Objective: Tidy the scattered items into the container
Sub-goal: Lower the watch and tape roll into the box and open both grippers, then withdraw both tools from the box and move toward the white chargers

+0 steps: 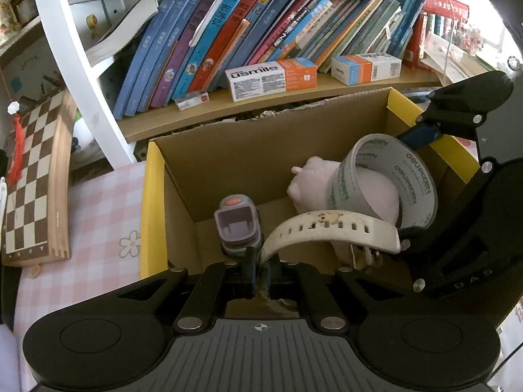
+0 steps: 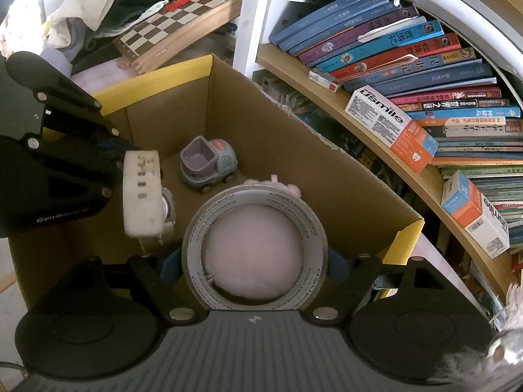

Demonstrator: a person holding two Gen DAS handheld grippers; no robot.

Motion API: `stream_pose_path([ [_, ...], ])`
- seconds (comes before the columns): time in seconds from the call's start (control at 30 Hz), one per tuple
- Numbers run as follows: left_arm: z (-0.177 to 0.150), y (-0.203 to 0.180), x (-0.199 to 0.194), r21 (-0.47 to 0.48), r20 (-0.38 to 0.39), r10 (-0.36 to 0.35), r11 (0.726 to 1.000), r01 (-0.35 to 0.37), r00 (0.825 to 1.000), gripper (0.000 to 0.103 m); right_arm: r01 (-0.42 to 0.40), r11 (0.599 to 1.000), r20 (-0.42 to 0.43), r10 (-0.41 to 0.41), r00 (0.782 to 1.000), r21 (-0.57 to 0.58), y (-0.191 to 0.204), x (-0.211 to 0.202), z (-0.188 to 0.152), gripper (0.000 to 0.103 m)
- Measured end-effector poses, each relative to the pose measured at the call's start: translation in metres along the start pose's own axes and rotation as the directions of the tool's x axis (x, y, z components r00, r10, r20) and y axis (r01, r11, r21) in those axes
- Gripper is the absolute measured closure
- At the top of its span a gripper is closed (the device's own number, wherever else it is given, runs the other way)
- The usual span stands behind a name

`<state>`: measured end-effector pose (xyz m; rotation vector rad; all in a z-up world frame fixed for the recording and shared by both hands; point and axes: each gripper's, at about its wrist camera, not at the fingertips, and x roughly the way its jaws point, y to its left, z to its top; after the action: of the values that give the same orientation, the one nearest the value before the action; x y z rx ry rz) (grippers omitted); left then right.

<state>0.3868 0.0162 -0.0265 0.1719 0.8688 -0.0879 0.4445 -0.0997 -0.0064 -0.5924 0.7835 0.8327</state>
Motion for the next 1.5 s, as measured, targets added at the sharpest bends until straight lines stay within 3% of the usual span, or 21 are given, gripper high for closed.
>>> stream_pose_path([
  [0.23, 0.0, 0.0, -0.001, 0.004, 0.004, -0.012, 1.0, 0.012, 1.0, 0.093, -0.005, 1.0, 0.005, 0.005, 1.0, 0.007, -0.002, 0.0, 0.0, 0.019],
  [0.33, 0.0, -0.001, -0.003, 0.0, 0.011, -0.015, 1.0, 0.015, 1.0, 0.087, -0.001, 1.0, 0.014, 0.001, 1.0, 0.022, -0.003, -0.002, -0.001, 0.019],
  [0.4, 0.001, 0.0, -0.007, -0.004, 0.03, -0.014, 1.0, 0.014, 0.999, 0.072, 0.007, 0.999, 0.022, -0.008, 1.0, 0.034, -0.004, -0.003, -0.002, 0.019],
  [0.63, 0.011, 0.005, -0.033, -0.005, 0.119, -0.012, 1.0, 0.013, 0.993, 0.054, 0.041, 0.997, 0.077, -0.046, 0.996, 0.072, -0.011, -0.016, -0.002, 0.015],
  [1.0, 0.014, -0.005, -0.068, 0.0, 0.206, -0.006, 1.0, 0.006, 0.979, 0.051, 0.065, 0.99, 0.175, -0.086, 0.981, 0.124, -0.012, -0.062, 0.001, 0.01],
  [1.23, 0.005, -0.013, -0.106, 0.056, 0.274, -0.003, 0.998, -0.013, 0.962, 0.048, 0.077, 0.991, 0.239, -0.101, 0.966, 0.107, 0.004, -0.101, -0.003, 0.008],
  [1.4, -0.006, -0.018, -0.141, 0.103, 0.33, -0.031, 0.995, -0.003, 0.944, 0.036, 0.08, 0.993, 0.295, -0.103, 0.95, 0.088, 0.021, -0.139, -0.011, 0.006],
  [1.5, -0.014, -0.021, -0.161, 0.109, 0.37, -0.048, 0.994, 0.008, 0.928, 0.034, 0.075, 0.992, 0.324, -0.104, 0.94, 0.102, 0.03, -0.161, -0.018, 0.005],
])
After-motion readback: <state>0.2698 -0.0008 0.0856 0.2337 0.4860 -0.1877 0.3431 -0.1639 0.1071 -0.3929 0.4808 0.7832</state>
